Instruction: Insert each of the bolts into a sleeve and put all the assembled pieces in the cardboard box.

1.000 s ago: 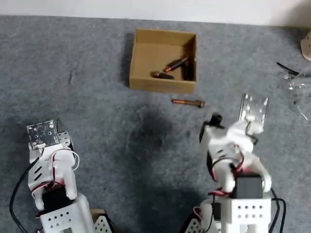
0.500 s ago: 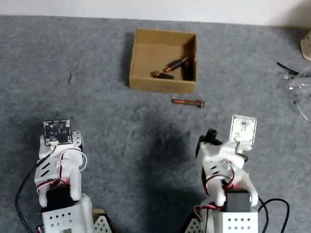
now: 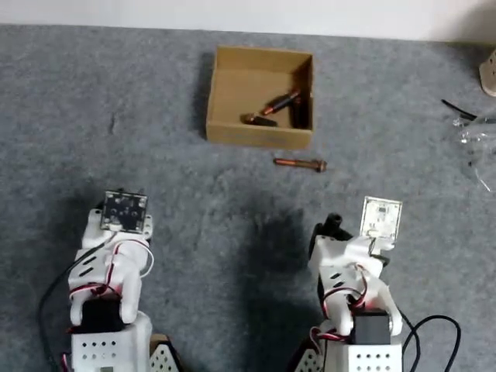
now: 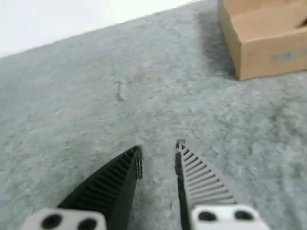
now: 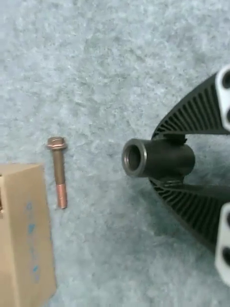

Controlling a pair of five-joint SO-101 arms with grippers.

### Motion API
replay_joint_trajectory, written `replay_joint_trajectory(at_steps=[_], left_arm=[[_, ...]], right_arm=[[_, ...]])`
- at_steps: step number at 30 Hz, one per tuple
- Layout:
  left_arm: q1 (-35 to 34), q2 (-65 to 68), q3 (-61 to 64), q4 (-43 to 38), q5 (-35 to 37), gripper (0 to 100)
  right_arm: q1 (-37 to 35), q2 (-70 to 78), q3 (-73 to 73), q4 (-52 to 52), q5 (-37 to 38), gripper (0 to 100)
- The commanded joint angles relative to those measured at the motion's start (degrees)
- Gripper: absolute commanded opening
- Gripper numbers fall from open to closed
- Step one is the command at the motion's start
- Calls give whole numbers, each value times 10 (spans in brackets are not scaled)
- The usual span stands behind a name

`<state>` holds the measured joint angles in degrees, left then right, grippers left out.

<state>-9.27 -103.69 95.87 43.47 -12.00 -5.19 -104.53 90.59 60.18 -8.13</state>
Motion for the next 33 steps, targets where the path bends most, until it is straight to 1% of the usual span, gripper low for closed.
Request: replay_joint_trajectory(at_steps=[1, 6, 10, 15, 17, 20, 23, 28, 33], left_arm=[[15, -8, 6, 13, -25, 116], [20, -8, -41, 83, -70, 116], [84, -8, -116, 123, -107, 116], [165, -4, -216, 145, -107, 116], [193, 24, -239, 142, -110, 116], [218, 123, -291, 142, -114, 117], [251, 263, -377, 142, -161, 119], [309, 514, -552, 148, -218, 119], [352, 740, -752, 196, -236, 120]], right_arm=[[7, -7, 15, -45, 10, 4], [22, -7, 36, -68, 10, 4], [39, -7, 36, -68, 10, 4], [41, -7, 37, -72, 10, 4], [41, -7, 39, -85, 10, 4], [41, -7, 39, -86, 10, 4], [41, -7, 39, -86, 10, 4], [41, -7, 39, -87, 10, 4], [42, -7, 39, -87, 10, 4]])
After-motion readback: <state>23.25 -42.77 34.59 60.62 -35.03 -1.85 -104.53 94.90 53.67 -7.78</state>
